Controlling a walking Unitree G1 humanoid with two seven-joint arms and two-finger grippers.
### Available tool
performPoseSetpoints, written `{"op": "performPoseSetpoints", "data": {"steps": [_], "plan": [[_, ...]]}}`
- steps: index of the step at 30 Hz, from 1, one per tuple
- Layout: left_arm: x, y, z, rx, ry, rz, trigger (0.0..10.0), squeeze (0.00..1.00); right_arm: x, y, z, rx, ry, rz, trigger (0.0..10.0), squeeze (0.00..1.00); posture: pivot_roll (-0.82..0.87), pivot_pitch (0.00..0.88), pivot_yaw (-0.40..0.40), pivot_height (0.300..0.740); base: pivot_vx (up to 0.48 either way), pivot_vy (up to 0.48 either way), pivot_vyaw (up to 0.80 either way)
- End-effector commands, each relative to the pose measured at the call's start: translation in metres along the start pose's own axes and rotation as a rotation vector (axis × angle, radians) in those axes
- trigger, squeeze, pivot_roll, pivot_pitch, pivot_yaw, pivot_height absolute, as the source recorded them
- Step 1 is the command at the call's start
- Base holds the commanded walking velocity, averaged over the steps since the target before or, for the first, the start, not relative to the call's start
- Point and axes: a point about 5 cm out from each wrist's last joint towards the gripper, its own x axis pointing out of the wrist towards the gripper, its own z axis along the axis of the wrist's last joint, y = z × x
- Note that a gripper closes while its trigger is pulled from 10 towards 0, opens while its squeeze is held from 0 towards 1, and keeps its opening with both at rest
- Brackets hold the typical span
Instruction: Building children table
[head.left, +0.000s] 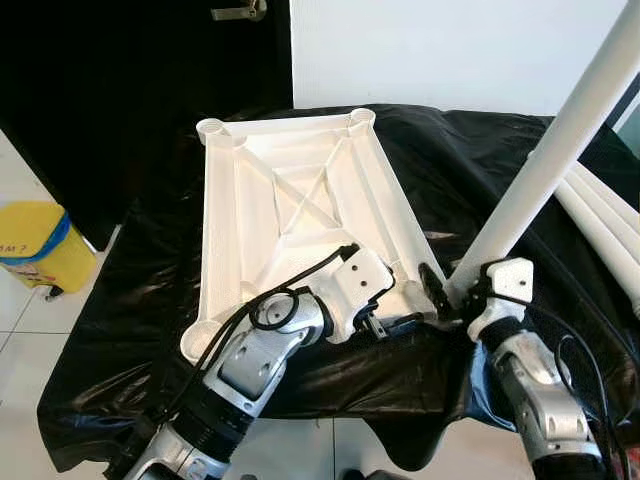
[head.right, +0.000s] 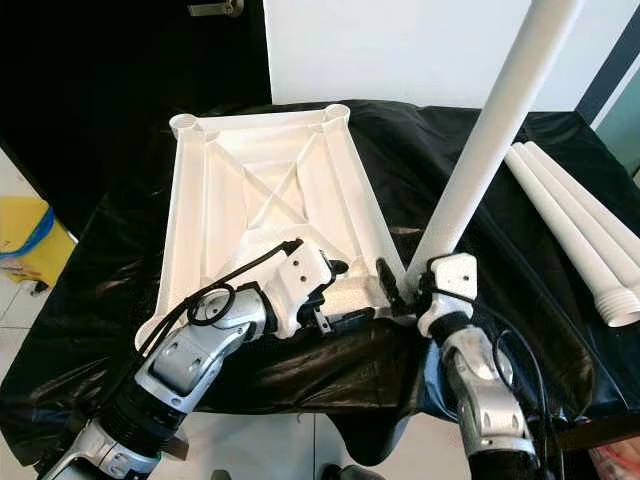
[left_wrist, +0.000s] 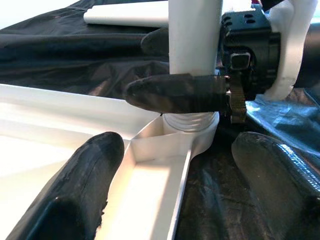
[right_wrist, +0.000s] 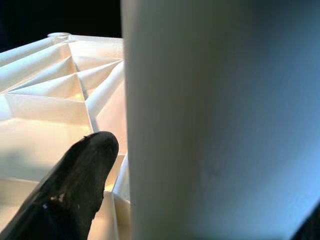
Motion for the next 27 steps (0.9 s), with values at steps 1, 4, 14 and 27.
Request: {"op": "performPoseSetpoints", "data": {"steps": [1, 4, 14, 27], "plan": [[0.001, 0.000, 0.001, 0.004, 0.003, -0.016, 10.0, 0.00, 0.002, -0.002, -0.002, 0.000, 0.013, 0.026, 10.0, 0.00, -0.03, 0.089, -0.068, 0.740, 0.000, 0.000, 0.00], [0.002, 0.001, 0.001, 0.006, 0.001, -0.011, 10.0, 0.00, 0.007, -0.007, -0.001, -0.019, 0.026, 0.086, 10.0, 0.00, -0.02, 0.086, -0.071, 0.740, 0.000, 0.000, 0.00], [0.000, 0.003, 0.001, 0.008, 0.001, 0.002, 10.0, 0.00, 0.007, -0.015, -0.005, -0.024, 0.056, 0.134, 0.0, 0.00, -0.02, 0.083, -0.073, 0.740, 0.000, 0.000, 0.00], [0.001, 0.001, 0.002, 0.008, -0.001, -0.011, 10.0, 0.00, 0.000, -0.020, -0.015, 0.012, 0.086, 0.117, 1.3, 0.00, -0.03, 0.088, -0.069, 0.740, 0.000, 0.000, 0.00]]}}
